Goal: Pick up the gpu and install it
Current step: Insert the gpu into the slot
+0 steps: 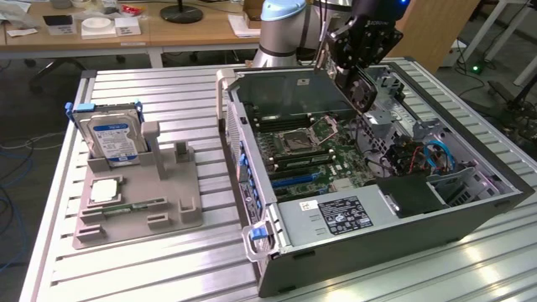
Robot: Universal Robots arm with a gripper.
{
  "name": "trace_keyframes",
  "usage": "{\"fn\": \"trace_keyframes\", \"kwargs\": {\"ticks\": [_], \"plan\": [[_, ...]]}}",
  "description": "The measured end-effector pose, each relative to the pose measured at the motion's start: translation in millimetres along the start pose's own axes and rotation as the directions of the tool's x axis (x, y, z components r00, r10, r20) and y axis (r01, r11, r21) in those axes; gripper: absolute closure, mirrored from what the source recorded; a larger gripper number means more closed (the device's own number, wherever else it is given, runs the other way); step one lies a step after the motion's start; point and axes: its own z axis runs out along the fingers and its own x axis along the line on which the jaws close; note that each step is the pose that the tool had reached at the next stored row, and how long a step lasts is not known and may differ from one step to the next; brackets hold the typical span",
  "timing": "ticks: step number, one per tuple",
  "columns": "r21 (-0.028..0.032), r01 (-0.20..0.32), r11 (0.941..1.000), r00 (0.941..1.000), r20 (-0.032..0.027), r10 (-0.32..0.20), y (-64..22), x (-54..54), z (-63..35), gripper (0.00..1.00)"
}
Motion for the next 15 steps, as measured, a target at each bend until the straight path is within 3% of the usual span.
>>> {"fn": "trace_keyframes", "kwargs": {"ticks": [7,15], "plan": [[0.0003,0.107,0.9942,0.9942,-0.0048,-0.107,0.0,0.1,0.0,0.73],[0.0000,0.224,0.9746,0.9746,-0.0101,-0.224,0.0,0.1,0.0,0.73]]}}
